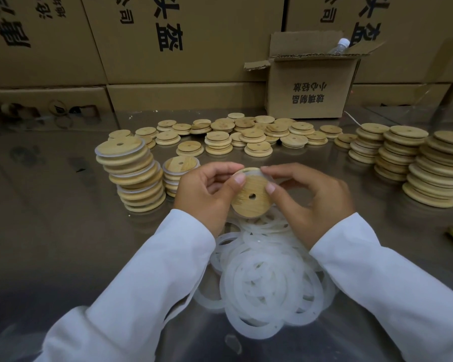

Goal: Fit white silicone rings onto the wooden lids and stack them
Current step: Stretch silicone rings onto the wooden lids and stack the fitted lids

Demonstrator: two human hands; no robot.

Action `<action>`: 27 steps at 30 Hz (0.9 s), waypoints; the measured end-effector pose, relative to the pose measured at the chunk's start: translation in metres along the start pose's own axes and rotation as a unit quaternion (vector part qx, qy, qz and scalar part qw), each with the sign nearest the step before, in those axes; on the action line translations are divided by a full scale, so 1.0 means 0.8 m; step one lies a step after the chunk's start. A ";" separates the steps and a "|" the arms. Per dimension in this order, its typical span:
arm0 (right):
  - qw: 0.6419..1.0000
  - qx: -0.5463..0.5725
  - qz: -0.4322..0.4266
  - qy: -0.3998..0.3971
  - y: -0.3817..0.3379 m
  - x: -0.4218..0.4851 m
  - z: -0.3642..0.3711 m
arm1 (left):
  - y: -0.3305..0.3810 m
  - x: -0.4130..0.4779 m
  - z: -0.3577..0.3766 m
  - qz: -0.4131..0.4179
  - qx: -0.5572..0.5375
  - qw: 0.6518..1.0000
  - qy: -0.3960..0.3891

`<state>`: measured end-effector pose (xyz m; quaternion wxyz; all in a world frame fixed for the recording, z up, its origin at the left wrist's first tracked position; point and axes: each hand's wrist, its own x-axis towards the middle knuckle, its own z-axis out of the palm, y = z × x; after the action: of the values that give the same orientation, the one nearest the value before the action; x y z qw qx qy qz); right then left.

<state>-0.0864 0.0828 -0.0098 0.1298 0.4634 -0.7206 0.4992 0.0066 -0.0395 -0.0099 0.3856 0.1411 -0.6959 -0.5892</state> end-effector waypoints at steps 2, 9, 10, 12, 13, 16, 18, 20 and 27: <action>1.000 -0.009 -0.006 0.003 -0.001 0.000 0.000 | 0.000 -0.001 0.000 0.010 0.015 1.000 0.000; 1.000 -0.024 0.015 -0.012 -0.004 -0.001 0.004 | 0.000 -0.004 0.003 0.043 0.061 0.997 -0.001; 1.000 -0.017 0.017 -0.012 -0.004 -0.001 0.004 | -0.001 -0.005 0.003 0.044 0.063 0.997 0.001; 1.000 -0.002 0.022 -0.017 -0.005 -0.002 0.003 | -0.001 -0.005 0.004 0.045 0.072 0.996 0.007; 0.999 0.006 0.026 -0.020 -0.005 -0.002 0.004 | -0.002 -0.005 0.004 0.048 0.082 0.995 0.009; 0.998 0.041 0.049 -0.030 -0.007 -0.001 0.005 | -0.003 -0.005 0.004 0.060 0.103 0.993 0.008; 0.992 0.079 0.081 -0.049 -0.009 0.000 0.005 | -0.003 -0.005 0.003 0.067 0.109 0.992 0.005; 0.985 0.113 0.112 -0.071 -0.009 0.003 0.004 | -0.004 -0.004 0.002 0.068 0.114 0.991 0.004; 0.962 0.159 0.220 -0.003 0.002 0.012 -0.004 | -0.009 0.002 -0.002 -0.022 0.006 0.999 0.033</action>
<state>-0.0941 0.0803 -0.0029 -0.0613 0.3097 -0.7163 0.6222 0.0048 -0.0436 -0.0158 0.3942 0.1780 -0.6832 -0.5883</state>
